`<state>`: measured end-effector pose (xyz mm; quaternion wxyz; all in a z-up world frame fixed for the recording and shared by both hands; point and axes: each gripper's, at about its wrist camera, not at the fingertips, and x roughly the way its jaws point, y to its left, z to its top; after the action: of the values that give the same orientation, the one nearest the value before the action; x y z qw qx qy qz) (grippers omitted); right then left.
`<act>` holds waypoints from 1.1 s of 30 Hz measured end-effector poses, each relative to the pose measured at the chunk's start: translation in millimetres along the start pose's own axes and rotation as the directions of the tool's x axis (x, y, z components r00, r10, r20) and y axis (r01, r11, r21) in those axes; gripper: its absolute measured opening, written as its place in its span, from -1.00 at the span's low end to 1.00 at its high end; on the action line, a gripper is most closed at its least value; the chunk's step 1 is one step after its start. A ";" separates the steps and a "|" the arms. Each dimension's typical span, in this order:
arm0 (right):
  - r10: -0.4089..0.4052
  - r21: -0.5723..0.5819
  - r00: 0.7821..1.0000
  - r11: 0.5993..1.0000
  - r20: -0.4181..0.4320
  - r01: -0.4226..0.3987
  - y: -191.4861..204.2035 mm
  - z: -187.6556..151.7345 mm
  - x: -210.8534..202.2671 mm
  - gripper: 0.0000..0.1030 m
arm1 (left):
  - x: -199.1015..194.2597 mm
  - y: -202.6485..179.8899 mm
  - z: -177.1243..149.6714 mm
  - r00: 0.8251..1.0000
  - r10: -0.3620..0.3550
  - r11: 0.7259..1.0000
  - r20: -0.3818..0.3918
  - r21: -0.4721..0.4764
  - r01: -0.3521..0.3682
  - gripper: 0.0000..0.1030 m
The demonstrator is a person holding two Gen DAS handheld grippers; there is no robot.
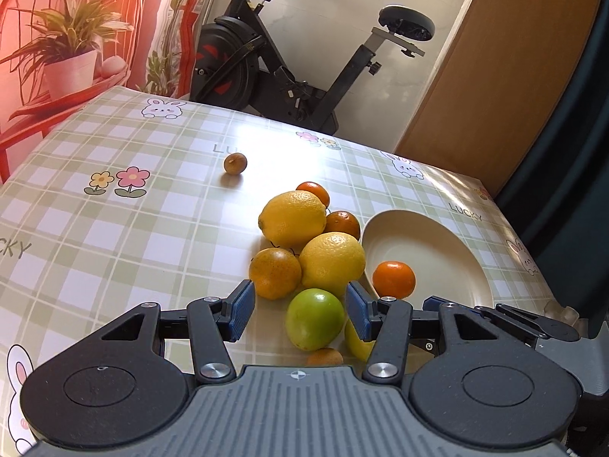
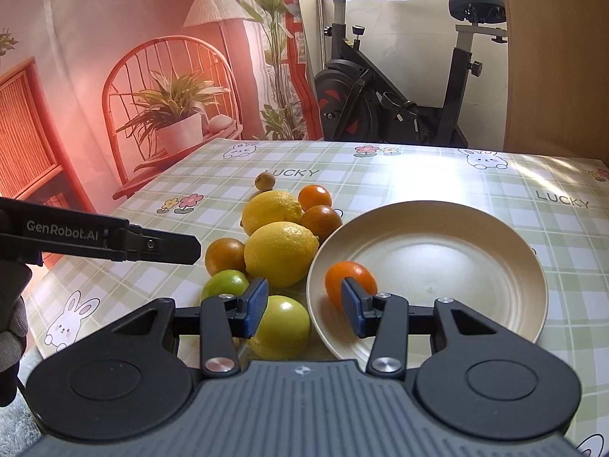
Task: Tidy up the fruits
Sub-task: 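Move the left tool to the yellow-green round fruit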
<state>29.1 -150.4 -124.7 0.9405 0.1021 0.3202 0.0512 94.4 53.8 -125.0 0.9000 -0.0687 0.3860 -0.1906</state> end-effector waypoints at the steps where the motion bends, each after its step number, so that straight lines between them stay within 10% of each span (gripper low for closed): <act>1: 0.004 -0.004 1.000 1.000 -0.006 -0.004 1.7 -1.4 0.8 -0.11 | 0.0 0.1 -0.6 1.000 0.002 1.000 0.002 0.001 -0.002 0.07; 33: 0.046 -0.061 0.997 0.997 -0.055 -0.049 16.5 -18.8 11.1 -0.07 | 28.4 -30.7 -19.2 0.986 -0.138 0.985 -0.096 0.087 0.147 0.04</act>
<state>25.8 -129.5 -142.1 0.9328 0.0790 0.3410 0.0860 89.5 14.8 -148.9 0.8680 -0.0454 0.4108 -0.2752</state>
